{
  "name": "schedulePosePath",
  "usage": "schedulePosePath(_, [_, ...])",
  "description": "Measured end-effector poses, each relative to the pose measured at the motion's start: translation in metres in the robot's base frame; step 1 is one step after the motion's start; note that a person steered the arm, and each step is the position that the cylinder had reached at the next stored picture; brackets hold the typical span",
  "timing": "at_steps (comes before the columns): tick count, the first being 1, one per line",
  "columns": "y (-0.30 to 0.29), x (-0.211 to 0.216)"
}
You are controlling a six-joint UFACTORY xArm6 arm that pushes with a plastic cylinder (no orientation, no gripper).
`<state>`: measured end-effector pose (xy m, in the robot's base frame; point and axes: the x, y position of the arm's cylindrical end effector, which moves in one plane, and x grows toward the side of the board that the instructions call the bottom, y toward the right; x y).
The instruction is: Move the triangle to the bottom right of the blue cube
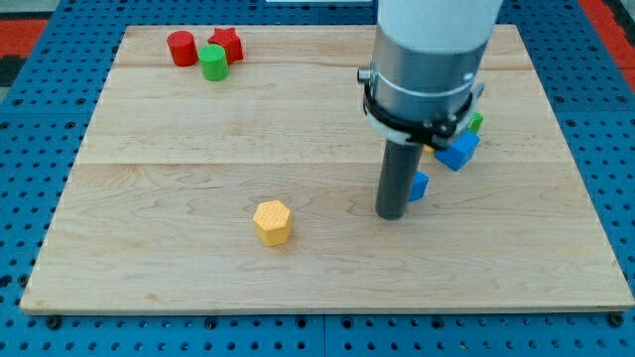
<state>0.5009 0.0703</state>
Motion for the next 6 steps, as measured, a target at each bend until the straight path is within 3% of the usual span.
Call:
schedulePosePath(1, [-0.012,-0.033])
schedulePosePath(3, [0.035,-0.010])
schedulePosePath(5, [0.073,-0.023])
schedulePosePath(6, [0.073,0.024])
